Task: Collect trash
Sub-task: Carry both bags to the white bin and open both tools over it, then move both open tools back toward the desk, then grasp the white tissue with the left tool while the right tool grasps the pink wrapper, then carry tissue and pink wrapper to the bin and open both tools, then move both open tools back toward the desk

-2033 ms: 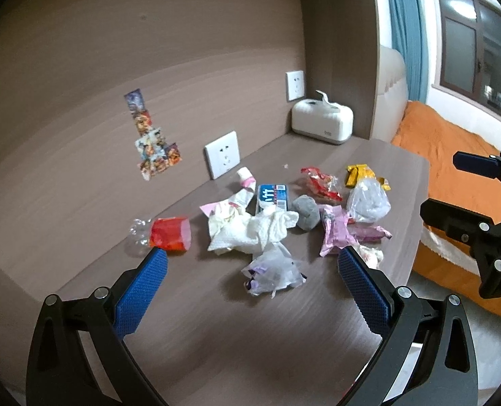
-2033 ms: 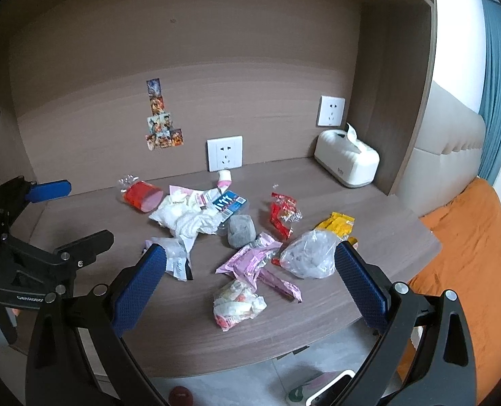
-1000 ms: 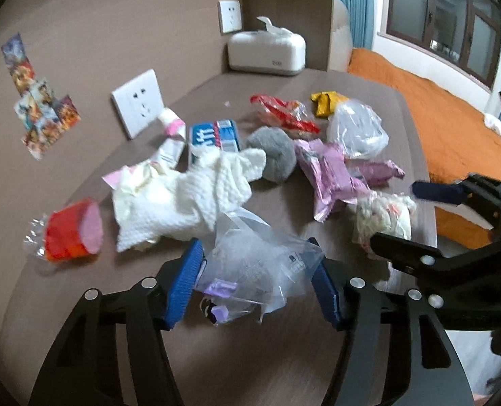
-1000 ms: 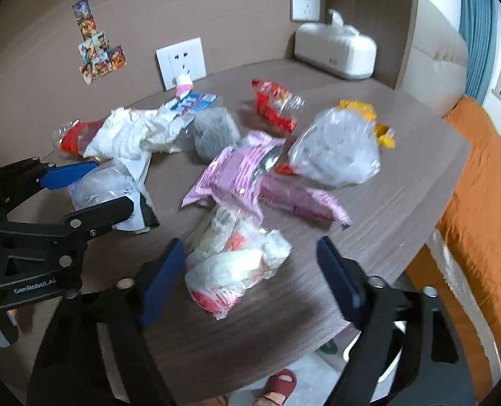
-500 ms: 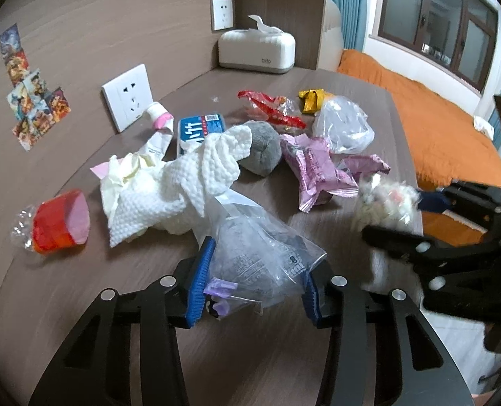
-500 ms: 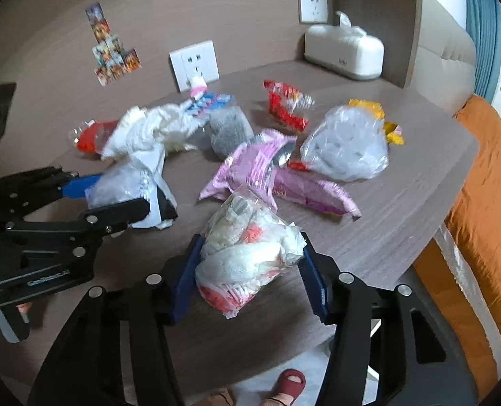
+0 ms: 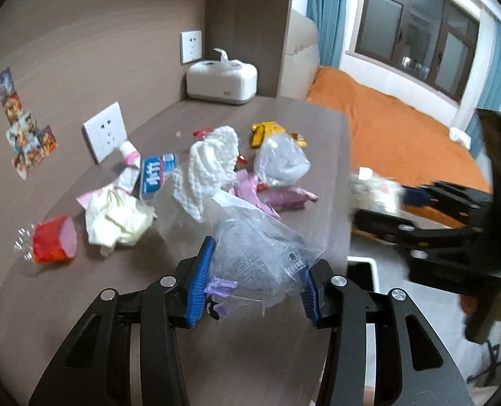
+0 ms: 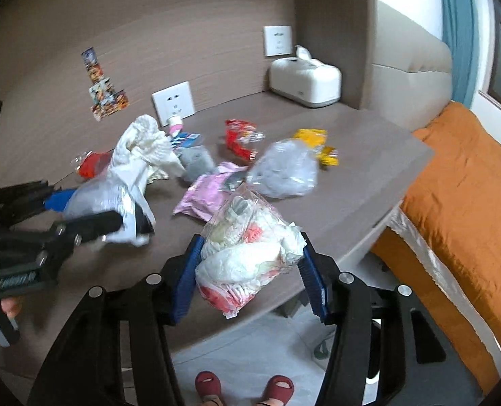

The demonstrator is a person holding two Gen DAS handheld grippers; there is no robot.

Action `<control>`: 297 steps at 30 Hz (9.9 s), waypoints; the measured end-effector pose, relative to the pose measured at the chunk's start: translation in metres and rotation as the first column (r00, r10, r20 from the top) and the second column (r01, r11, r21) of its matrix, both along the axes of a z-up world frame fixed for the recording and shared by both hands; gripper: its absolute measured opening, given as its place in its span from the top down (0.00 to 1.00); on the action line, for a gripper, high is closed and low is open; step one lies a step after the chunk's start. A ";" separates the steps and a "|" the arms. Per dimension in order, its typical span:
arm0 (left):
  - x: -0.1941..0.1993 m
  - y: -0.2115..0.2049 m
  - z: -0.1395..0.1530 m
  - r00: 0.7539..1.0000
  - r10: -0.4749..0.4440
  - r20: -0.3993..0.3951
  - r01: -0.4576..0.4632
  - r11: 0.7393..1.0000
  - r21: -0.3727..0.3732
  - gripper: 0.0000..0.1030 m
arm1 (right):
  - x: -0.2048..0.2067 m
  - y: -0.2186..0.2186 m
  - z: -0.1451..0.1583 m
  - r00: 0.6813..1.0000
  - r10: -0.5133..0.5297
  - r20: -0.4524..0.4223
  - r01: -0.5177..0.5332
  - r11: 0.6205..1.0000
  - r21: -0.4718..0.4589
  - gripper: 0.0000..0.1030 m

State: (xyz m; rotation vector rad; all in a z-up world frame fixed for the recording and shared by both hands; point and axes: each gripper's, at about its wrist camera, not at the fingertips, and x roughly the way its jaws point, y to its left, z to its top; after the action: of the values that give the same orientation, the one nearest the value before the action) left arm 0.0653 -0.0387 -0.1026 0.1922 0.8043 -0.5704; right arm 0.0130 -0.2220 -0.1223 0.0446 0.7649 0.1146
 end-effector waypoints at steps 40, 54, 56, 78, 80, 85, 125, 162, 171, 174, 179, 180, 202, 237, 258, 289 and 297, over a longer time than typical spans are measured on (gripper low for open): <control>-0.028 -0.342 -0.196 0.749 -0.588 -0.304 0.589 0.802 -0.099 0.57 | -0.072 -0.273 -0.172 0.853 -0.468 -0.229 0.476 0.879 -0.025 0.45; -0.017 -0.433 -0.393 0.662 -0.626 -0.413 0.658 0.749 -0.080 0.56 | -0.039 -0.350 -0.372 0.793 -0.512 -0.330 0.545 0.838 0.011 0.45; -0.015 -0.435 -0.413 0.653 -0.627 -0.425 0.661 0.746 -0.084 0.56 | -0.035 -0.355 -0.395 0.792 -0.500 -0.350 0.541 0.840 0.024 0.43; -0.003 -0.411 -0.326 0.756 -0.523 -0.394 0.550 0.833 -0.049 0.05 | -0.046 -0.348 -0.291 0.794 -0.543 -0.271 0.564 0.826 -0.004 0.04; -0.004 -0.407 -0.299 0.765 -0.518 -0.382 0.540 0.839 -0.057 0.05 | -0.050 -0.343 -0.257 0.804 -0.545 -0.239 0.561 0.828 -0.003 0.04; -0.008 -0.383 -0.206 0.831 -0.481 -0.279 0.483 0.873 -0.067 0.05 | -0.059 -0.324 -0.175 0.836 -0.533 -0.132 0.539 0.842 0.015 0.04; 0.022 -0.038 0.000 0.955 0.274 0.115 -0.274 0.962 -0.018 0.05 | 0.044 -0.036 0.019 0.980 0.121 0.158 -0.136 0.987 0.086 0.04; 0.068 -0.018 -0.016 0.999 -0.027 -0.044 0.028 1.000 0.010 0.78 | 0.081 0.011 0.007 0.993 0.110 0.030 -0.114 0.978 0.174 0.90; 0.040 -0.055 0.015 0.997 -0.071 0.003 0.072 0.997 -0.025 0.81 | 0.052 -0.017 0.039 0.988 0.113 0.101 -0.130 0.975 0.179 0.91; 0.032 -0.076 0.020 0.994 -0.108 0.015 0.108 0.994 -0.032 0.81 | 0.037 -0.037 0.047 0.990 0.079 0.116 -0.098 0.981 0.167 0.91; 0.018 -0.121 0.021 0.981 -0.194 0.010 0.194 0.980 -0.047 0.81 | 0.010 -0.083 0.046 0.995 -0.013 0.103 -0.003 0.988 0.157 0.91; 0.016 -0.130 0.019 0.977 -0.212 0.007 0.212 0.976 -0.049 0.81 | 0.004 -0.091 0.045 0.995 -0.032 0.097 0.016 0.987 0.158 0.91; -0.038 -0.355 -0.102 0.797 -0.574 -0.191 0.587 0.810 0.014 0.81 | -0.084 -0.275 -0.078 0.909 -0.386 -0.156 0.415 0.870 0.267 0.90; -0.001 -0.455 -0.483 0.693 -0.535 -0.484 0.644 0.760 0.082 0.05 | -0.024 -0.378 -0.459 0.730 -0.402 -0.553 0.581 0.791 0.191 0.04; 0.004 -0.424 -0.303 0.800 -0.491 -0.346 0.538 0.841 0.053 0.05 | -0.039 -0.360 -0.268 0.774 -0.479 -0.413 0.590 0.783 0.197 0.04; 0.010 -0.257 -0.031 0.981 -0.181 0.061 0.185 0.981 -0.057 0.05 | -0.014 -0.234 -0.004 0.959 -0.276 0.063 0.260 0.947 0.189 0.04; 0.031 -0.172 -0.006 0.993 0.076 0.096 -0.067 0.994 -0.088 0.05 | 0.033 -0.167 0.018 0.986 -0.100 0.134 0.077 0.983 0.169 0.04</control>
State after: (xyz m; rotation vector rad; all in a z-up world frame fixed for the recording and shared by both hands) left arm 0.0964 -0.2106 -0.1087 0.1125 0.6870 -0.5222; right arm 0.0461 -0.3894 -0.1043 0.2237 0.6088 0.0943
